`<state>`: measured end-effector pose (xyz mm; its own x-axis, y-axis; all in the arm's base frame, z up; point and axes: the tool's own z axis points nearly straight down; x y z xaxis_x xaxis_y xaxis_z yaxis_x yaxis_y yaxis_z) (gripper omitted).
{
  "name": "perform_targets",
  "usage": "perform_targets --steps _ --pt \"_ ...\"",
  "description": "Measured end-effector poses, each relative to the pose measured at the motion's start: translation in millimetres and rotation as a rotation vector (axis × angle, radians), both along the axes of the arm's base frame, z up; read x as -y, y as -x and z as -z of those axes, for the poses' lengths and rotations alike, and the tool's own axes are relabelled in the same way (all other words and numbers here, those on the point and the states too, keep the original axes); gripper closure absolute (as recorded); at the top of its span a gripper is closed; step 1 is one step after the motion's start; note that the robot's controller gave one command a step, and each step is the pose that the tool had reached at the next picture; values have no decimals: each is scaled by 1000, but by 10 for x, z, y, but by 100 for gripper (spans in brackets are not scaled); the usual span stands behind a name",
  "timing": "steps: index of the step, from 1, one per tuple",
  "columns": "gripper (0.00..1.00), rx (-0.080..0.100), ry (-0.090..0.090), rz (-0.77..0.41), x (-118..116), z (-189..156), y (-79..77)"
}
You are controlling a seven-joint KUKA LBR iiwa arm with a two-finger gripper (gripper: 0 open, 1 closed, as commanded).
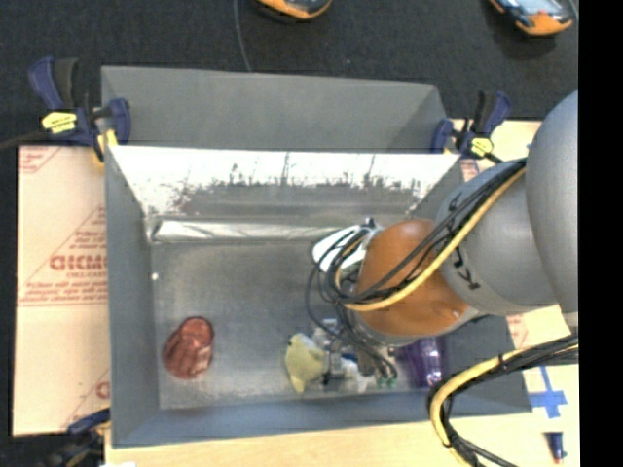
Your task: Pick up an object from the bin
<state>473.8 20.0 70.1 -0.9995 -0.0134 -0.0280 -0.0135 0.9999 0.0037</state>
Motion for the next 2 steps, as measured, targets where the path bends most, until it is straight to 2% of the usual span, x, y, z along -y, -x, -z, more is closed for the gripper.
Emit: perform_targets --steps 1,2 --pt "100 -3 1 -4 -29 -834 -160" --pt "100 -4 2 -30 -30 -1608 -241"
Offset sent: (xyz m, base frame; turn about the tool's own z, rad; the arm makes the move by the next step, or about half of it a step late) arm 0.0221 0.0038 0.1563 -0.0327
